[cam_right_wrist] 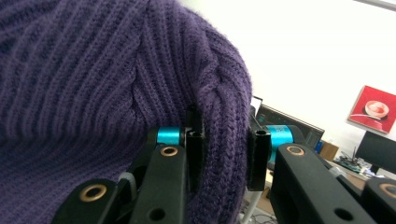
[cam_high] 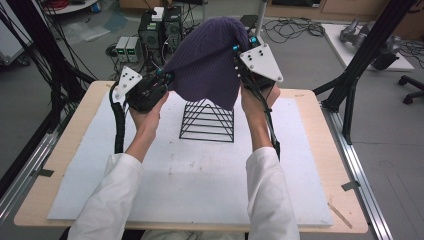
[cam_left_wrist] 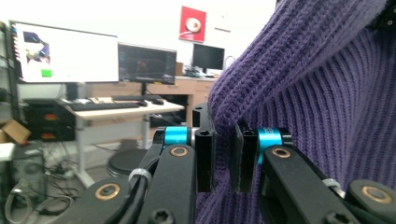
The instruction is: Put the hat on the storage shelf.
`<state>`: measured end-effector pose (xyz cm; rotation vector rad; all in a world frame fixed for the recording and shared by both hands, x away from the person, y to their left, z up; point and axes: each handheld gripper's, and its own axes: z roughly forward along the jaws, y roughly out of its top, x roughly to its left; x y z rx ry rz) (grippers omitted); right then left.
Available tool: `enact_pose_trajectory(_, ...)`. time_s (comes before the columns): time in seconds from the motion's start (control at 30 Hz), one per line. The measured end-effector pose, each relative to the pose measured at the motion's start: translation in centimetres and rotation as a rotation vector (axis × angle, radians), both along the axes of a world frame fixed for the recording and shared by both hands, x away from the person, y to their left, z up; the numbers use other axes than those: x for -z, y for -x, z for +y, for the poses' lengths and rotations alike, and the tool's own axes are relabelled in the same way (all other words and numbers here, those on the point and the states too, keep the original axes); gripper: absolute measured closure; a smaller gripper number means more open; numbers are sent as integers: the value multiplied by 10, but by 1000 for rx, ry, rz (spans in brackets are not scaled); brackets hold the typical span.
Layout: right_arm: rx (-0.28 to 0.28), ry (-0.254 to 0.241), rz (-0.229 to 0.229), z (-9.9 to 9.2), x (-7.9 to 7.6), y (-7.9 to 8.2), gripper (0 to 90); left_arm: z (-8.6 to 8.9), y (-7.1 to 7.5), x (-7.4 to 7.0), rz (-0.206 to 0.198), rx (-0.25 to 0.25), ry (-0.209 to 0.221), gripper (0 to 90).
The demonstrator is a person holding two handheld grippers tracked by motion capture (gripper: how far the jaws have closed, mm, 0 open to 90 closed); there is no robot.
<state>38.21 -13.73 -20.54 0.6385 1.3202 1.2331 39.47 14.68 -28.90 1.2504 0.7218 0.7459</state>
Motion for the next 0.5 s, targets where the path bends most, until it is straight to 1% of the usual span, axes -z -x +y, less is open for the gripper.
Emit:
enact_pose_trajectory(0.03, 4, 9, 6, 1, 0, -2, 755, -1, -1, 0, -8, -13, -13, 822)
enact_pose_trajectory(0.07, 10, 16, 12, 1, 1, -4, 753, -2, -4, 3, -12, -38, -55, 822)
enact_pose_trajectory(0.1, 11, 23, 19, 2, 2, -6, 751, -2, -4, 3, -12, -38, -55, 821)
enact_pose_trajectory(0.13, 17, 29, 36, 3, 4, -8, 747, -3, -5, 6, -1, -46, -69, 821)
enact_pose_trajectory(0.17, 17, 29, 36, 3, 4, -8, 747, -4, -7, 10, 12, -50, -73, 821)
enact_pose_trajectory(0.2, 23, 50, 44, 5, 7, -10, 747, -5, -9, 14, 28, -52, -81, 821)
enact_pose_trajectory(0.23, 32, 67, 44, 6, 10, -12, 747, -7, -10, 17, 34, -58, -104, 821)
enact_pose_trajectory(0.27, 38, 92, 57, 8, 16, -16, 748, -9, -10, 21, 25, -70, -126, 820)
enact_pose_trajectory(0.3, 41, 104, 69, 8, 19, -19, 748, -11, -10, 25, 14, -79, -136, 819)
enact_pose_trajectory(0.37, 44, 106, 77, 8, 21, -19, 748, -11, -9, 30, 22, -71, -142, 819)
enact_pose_trajectory(0.4, 40, 109, 104, 7, 25, -19, 748, -9, -9, 36, 31, -63, -145, 816)
enact_pose_trajectory(0.43, 33, 111, 105, 7, 28, -18, 748, -9, -9, 36, 31, -63, -145, 815)
enact_pose_trajectory(0.47, 24, 110, 98, 7, 31, -15, 748, -6, -5, 47, 50, -57, -132, 814)
enact_pose_trajectory(0.5, 10, 100, 106, 7, 36, -11, 749, -6, -5, 47, 50, -57, -132, 814)
